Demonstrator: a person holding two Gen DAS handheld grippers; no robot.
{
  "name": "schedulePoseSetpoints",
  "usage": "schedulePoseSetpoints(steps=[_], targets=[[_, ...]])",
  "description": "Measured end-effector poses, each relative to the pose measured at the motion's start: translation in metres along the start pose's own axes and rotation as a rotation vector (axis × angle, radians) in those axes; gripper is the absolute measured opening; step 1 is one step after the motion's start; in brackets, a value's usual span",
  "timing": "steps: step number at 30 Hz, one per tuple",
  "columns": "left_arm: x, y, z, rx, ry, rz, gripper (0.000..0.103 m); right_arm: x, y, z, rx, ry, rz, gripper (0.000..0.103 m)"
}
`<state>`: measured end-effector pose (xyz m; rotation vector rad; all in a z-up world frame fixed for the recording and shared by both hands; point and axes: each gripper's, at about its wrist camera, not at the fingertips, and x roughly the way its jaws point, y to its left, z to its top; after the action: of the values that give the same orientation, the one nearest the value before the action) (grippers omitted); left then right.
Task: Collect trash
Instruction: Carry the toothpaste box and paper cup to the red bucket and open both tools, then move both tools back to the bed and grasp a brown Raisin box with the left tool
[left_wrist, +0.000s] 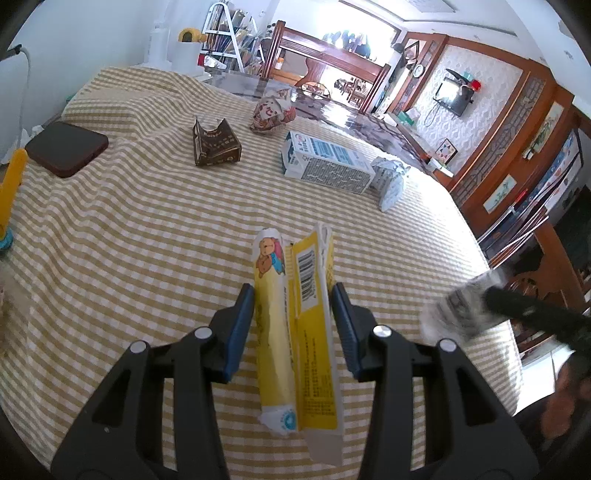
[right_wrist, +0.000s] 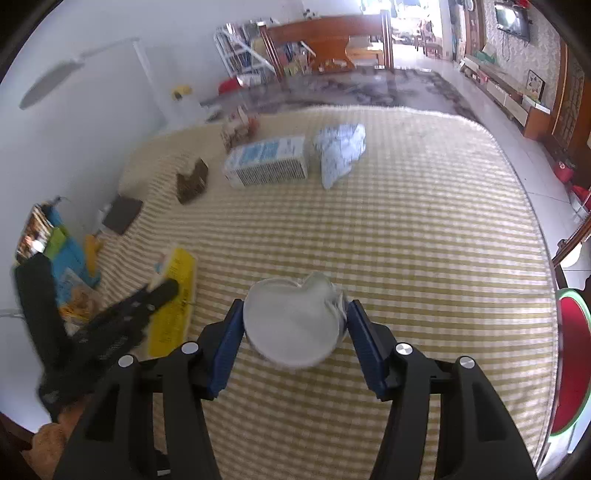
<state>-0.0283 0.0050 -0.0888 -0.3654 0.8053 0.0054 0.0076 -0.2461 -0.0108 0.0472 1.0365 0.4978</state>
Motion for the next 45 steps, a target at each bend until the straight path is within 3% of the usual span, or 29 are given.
schedulePoseSetpoints(steps=[6,11,18,24,33,35,37,40,43,45], targets=[[-0.003,-0.01,-0.009,0.053,0.024,0.048,0.042,-0.033,-0.013,-0.009,-0.026,-0.022,-0.002,0.054],[-0.015,-0.038,-0.008,0.096,0.021,0.015,0.042,-0.071,-0.043,-0.012,0.043,-0.095,0.032,0.054],[-0.012,-0.133,-0.007,0.214,0.074,-0.183,0.041,-0.123,-0.106,-0.027,0.168,-0.207,-0.007,0.054],[0.009,-0.234,-0.008,0.329,0.169,-0.383,0.041,-0.154,-0.193,-0.065,0.372,-0.266,-0.115,0.054],[0.05,-0.362,-0.014,0.515,0.283,-0.511,0.04,-0.174,-0.296,-0.119,0.673,-0.347,-0.246,0.056],[0.057,-0.391,-0.022,0.594,0.314,-0.531,0.043,-0.175,-0.309,-0.127,0.732,-0.371,-0.26,0.057],[0.06,-0.406,-0.028,0.645,0.306,-0.523,0.064,-0.176,-0.316,-0.132,0.769,-0.379,-0.274,0.07],[0.057,-0.406,-0.025,0.636,0.25,-0.535,0.077,-0.172,-0.315,-0.134,0.784,-0.375,-0.277,0.074],[0.058,-0.383,-0.017,0.57,0.231,-0.517,0.079,-0.164,-0.3,-0.122,0.743,-0.342,-0.242,0.074],[0.057,-0.354,-0.005,0.519,0.186,-0.467,0.079,-0.163,-0.283,-0.111,0.696,-0.334,-0.204,0.074]])
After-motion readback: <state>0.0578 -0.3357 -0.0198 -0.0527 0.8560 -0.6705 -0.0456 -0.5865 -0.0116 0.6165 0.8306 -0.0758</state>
